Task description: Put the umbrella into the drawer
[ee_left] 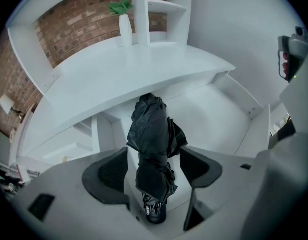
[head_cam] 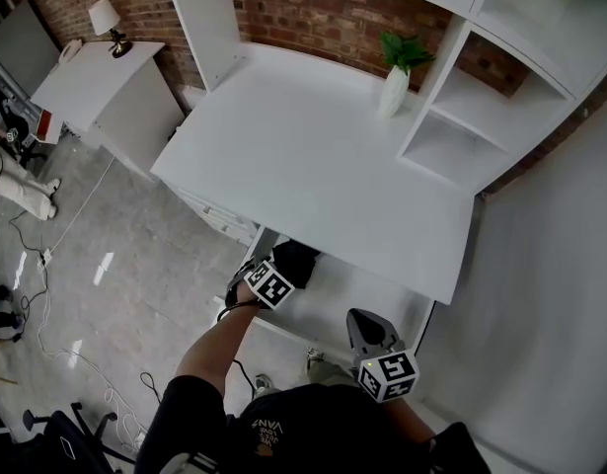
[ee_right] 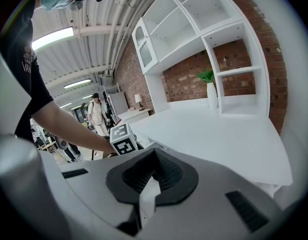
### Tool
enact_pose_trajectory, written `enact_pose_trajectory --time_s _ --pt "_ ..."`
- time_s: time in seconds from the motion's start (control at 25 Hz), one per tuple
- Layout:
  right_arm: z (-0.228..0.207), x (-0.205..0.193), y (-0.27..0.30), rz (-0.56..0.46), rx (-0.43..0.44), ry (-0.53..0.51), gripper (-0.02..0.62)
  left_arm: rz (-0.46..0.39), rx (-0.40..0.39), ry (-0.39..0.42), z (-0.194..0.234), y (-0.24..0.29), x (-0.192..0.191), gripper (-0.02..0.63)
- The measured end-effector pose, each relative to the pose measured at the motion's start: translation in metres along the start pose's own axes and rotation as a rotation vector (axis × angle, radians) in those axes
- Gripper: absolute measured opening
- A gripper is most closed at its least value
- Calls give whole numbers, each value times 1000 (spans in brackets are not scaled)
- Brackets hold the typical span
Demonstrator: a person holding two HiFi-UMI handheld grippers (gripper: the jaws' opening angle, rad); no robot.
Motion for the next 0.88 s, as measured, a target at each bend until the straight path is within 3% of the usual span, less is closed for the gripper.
enact_pose_trajectory --time_s 0.4,0.88 --pt "21 3 -19 -56 -71 -12 -8 -184 100 -9 -4 -70 -10 307" --pt "64 0 -35 -114 -112 -37 -8 -418 174 -41 -26 -152 -47 215"
Point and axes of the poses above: the fingertips, and each gripper's own axes: y forward along the fingers, z to its left, x out of its top, the point moved 8 cm from there along -y, backward along the fingers, and after that the axes turned 7 degrees about y, right-handed, at the moved point
